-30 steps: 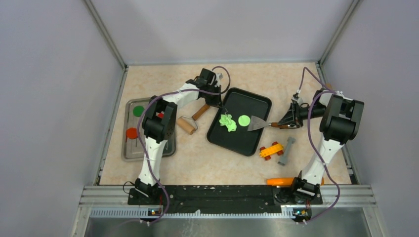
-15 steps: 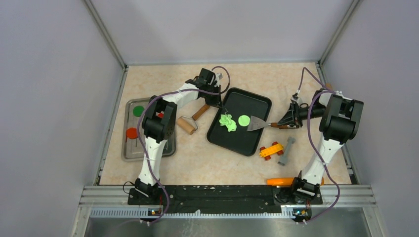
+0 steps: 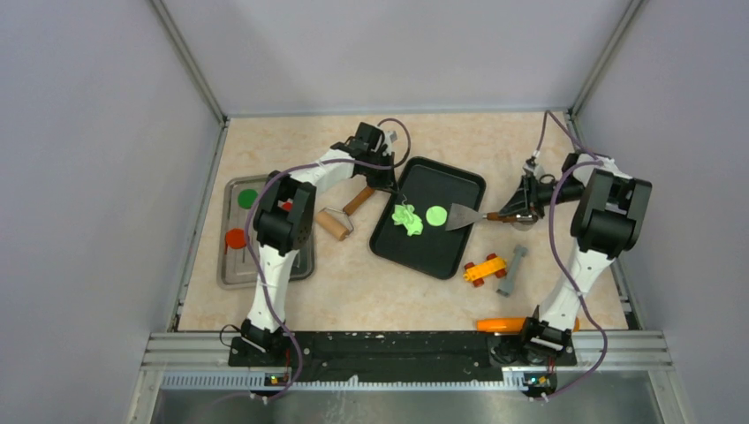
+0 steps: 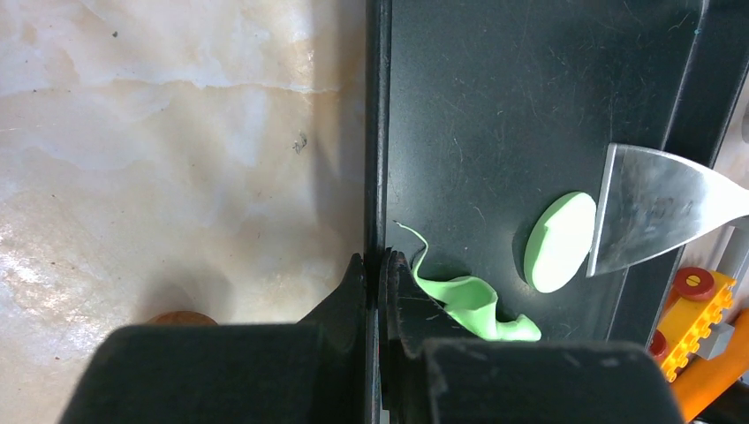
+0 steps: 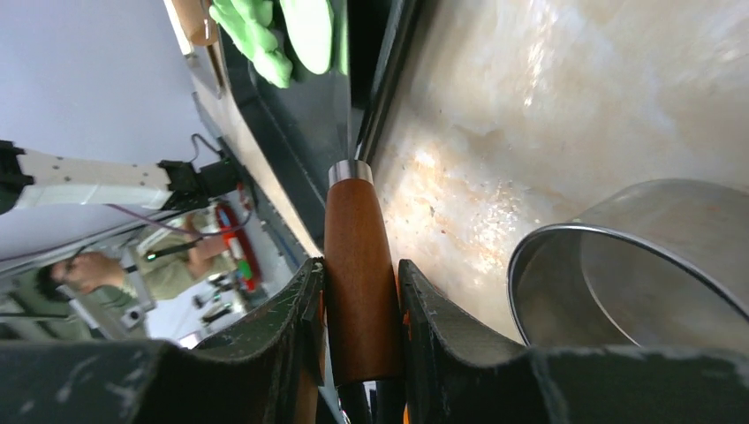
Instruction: Roll out the dumpling wrappers from the dough
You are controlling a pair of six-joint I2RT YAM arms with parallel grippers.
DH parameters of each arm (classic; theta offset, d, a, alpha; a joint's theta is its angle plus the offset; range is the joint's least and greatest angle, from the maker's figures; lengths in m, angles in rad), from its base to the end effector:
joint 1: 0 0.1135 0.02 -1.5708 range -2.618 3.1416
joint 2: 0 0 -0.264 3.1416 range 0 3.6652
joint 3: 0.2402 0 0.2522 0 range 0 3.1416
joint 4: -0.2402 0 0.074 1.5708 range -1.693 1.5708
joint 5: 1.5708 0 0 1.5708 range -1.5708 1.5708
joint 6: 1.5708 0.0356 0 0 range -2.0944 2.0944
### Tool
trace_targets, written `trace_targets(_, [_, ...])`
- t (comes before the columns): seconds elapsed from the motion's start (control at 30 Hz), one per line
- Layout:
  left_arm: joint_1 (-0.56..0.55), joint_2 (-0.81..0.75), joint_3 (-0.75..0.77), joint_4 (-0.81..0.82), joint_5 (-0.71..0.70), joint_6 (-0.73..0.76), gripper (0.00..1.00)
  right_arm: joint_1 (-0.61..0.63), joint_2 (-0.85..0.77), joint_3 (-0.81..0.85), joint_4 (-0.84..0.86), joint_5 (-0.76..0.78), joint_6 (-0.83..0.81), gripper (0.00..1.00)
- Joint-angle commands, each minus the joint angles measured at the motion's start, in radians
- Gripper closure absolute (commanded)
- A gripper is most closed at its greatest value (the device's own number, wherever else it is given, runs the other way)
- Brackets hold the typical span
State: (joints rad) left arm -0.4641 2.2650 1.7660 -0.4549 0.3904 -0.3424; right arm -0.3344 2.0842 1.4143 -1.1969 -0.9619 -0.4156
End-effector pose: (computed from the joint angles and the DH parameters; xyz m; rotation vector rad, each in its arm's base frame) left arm 0.4362 -0.2335 0.1646 0.3230 2.5960 -0.8013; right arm 0.3415 -0.0878 0.1481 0.0995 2.6832 1.4460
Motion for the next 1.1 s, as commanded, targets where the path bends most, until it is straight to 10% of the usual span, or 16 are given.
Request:
trace_targets(0.0, [-0.002, -0.014, -0.058, -0.063, -0.023, -0.034, 1.00, -0.011, -0.111, 0.092, -0.009, 0.057, -0.049, 1.00])
trace_targets(0.17, [0.008, -0.066, -0.077, -0.082, 0.001, -0.051, 1.00, -0.010, -0.202, 0.092, -0.060, -0.062, -0.082, 1.00])
trace_targets(0.23, [0.011, -0.107, -0.058, -0.135, 0.005, 0.044, 0.76, -0.011, -0.247, 0.107, -0.086, -0.092, -0.101, 1.00])
trace_targets(0.37, [0.048, -0.196, -0.014, -0.130, 0.066, 0.325, 0.45, -0.017, -0.362, 0.154, -0.124, -0.087, -0.121, 1.00])
trace_targets(0.6, [0.033, 0.146, 0.645, -0.457, 0.151, 0.980, 0.31, -0.046, -0.569, 0.078, -0.031, -0.052, -0.027, 1.00])
trace_targets(0.73, [0.001, 0.190, 0.629, -0.354, 0.111, 1.194, 0.19, -0.051, -0.649, 0.016, -0.015, -0.036, 0.011, 1.00])
trace_targets(1.07, [-0.060, 0.341, 0.730, -0.190, 0.010, 1.104, 0.05, -0.083, -0.784, -0.096, -0.059, -0.021, -0.002, 1.00])
